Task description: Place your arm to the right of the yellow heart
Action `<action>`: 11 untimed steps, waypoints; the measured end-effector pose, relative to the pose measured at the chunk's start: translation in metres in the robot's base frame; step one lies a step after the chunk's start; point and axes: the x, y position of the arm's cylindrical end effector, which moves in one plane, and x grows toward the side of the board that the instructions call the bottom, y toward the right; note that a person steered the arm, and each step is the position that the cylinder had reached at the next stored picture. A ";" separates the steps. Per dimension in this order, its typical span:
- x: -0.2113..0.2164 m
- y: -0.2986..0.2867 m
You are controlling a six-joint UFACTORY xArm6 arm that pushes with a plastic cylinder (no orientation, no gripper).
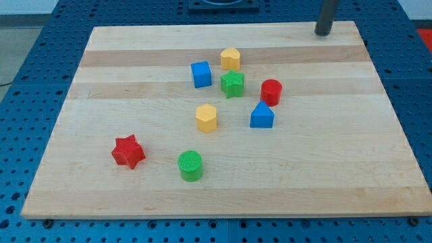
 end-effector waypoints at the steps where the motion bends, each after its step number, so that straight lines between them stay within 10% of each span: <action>1: 0.026 -0.030; 11: 0.086 -0.114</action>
